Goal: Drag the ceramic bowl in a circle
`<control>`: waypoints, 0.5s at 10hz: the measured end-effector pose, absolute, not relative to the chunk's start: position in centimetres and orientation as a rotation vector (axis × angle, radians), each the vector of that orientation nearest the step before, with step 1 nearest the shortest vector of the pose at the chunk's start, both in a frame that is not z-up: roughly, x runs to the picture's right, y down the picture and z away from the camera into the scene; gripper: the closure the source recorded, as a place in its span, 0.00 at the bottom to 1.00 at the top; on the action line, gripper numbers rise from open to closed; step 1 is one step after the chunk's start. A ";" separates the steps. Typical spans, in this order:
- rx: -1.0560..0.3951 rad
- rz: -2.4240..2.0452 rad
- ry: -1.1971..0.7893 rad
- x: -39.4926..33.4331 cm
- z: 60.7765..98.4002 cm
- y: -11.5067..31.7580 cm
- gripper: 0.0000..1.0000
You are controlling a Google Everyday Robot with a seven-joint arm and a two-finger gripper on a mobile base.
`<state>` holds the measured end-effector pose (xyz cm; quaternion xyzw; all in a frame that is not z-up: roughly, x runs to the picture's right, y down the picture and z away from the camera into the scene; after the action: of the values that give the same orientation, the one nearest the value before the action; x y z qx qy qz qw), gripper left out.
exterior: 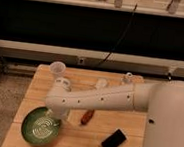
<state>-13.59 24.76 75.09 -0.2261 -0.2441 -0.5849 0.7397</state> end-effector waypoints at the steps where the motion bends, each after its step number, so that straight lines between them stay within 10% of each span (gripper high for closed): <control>1: -0.500 -1.291 -0.542 -13.7 75.2 25.2 0.20; 5: -0.526 -1.315 -0.552 -13.8 75.4 26.5 0.21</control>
<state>-13.78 26.51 75.43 -0.2383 -0.2502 -0.5959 0.7249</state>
